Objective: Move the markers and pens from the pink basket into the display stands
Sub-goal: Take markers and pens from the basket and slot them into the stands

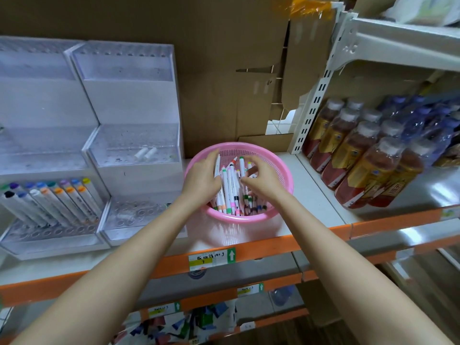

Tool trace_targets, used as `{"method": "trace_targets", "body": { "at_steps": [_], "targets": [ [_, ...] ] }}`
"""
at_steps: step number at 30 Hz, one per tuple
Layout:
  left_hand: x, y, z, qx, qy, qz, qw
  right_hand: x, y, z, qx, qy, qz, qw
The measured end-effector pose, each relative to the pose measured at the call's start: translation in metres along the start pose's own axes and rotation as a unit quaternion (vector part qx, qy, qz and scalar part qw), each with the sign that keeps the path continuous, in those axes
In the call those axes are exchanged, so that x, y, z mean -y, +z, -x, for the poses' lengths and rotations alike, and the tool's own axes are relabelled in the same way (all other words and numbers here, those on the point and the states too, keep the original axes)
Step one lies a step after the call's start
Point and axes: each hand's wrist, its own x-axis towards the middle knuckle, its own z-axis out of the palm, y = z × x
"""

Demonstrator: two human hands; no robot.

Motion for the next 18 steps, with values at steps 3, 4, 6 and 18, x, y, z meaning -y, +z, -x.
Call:
{"method": "trace_targets", "body": {
  "at_steps": [3, 4, 6, 18],
  "targets": [
    [0.000, -0.003, 0.000, -0.004, 0.012, 0.023, 1.000, 0.003, -0.001, 0.003, 0.008, -0.052, 0.043, 0.998],
    [0.000, -0.004, 0.000, -0.006, 0.020, 0.030, 0.999, 0.004, -0.002, 0.004, 0.010, -0.063, 0.052, 0.997],
    [0.001, -0.004, 0.002, -0.008, 0.053, 0.045, 0.998, 0.006, -0.002, 0.007, 0.007, -0.074, 0.047, 0.996],
    [-0.013, -0.051, 0.027, -0.108, 0.145, 0.108, 0.978, 0.055, -0.002, 0.031, -0.049, -0.170, 0.008, 0.984]
  ]
}}
